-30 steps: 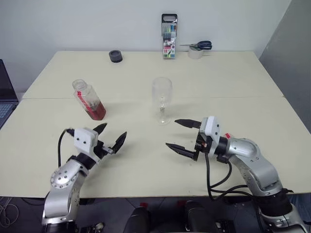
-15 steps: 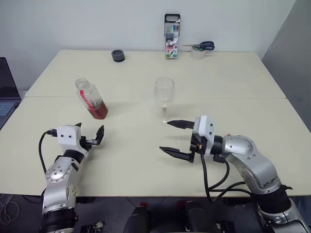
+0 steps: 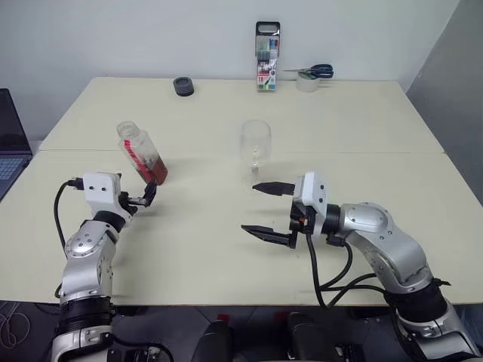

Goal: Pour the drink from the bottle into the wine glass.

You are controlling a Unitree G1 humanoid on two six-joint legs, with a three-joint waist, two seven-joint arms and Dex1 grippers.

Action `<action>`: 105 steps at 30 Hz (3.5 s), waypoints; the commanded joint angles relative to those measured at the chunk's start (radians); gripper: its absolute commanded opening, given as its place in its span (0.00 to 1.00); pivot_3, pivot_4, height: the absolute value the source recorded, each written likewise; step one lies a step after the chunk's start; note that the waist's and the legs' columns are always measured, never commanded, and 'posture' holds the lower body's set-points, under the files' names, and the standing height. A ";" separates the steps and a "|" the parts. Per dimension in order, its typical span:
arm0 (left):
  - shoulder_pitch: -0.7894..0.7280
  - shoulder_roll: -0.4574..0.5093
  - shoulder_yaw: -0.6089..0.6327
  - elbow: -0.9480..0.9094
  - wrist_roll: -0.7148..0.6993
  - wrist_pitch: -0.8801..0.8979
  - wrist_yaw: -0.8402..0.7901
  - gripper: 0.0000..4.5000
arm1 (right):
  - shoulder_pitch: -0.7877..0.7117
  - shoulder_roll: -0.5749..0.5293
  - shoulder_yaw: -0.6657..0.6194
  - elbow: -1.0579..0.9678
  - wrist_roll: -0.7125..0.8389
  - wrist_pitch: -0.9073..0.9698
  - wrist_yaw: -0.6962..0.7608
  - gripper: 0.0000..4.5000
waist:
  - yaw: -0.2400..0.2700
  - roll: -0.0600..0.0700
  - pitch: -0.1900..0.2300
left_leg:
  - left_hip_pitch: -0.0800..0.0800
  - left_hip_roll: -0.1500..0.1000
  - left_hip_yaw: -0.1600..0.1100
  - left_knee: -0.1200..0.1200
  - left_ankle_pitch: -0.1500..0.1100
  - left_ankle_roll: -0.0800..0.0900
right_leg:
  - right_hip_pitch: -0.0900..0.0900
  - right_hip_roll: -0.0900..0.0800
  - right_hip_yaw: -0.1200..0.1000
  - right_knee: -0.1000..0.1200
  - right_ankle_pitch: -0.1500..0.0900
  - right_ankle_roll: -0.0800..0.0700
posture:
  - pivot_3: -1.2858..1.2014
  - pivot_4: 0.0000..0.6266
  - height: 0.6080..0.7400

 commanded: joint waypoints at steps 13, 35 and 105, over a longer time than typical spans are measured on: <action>-0.136 0.052 -0.019 0.089 0.012 0.054 -0.022 1.00 | -0.049 0.016 0.005 -0.018 0.005 0.004 0.004 0.99 | 0.000 0.000 0.000 | 0.000 0.000 0.000 0.000 0.000 0.000 | 0.000 0.000 0.000 0.000 0.000 0.000 | 0.52 0.24 1.00; -0.344 0.097 -0.061 0.417 0.064 -0.069 -0.108 0.58 | -0.070 0.030 0.010 -0.003 -0.010 -0.007 -0.001 1.00 | -0.002 0.000 0.000 | 0.000 0.000 0.000 0.000 0.001 -0.003 | -0.001 0.000 0.000 0.001 0.000 0.000 | 0.52 0.24 1.00; -0.990 0.193 -0.678 0.738 0.936 -0.852 0.276 0.37 | 0.044 0.054 -0.219 -0.126 0.070 0.037 -0.304 1.00 | -0.014 -0.001 0.001 | -0.003 -0.002 0.000 0.001 0.000 0.000 | -0.002 0.000 0.000 0.002 0.000 0.000 | 0.52 0.24 1.00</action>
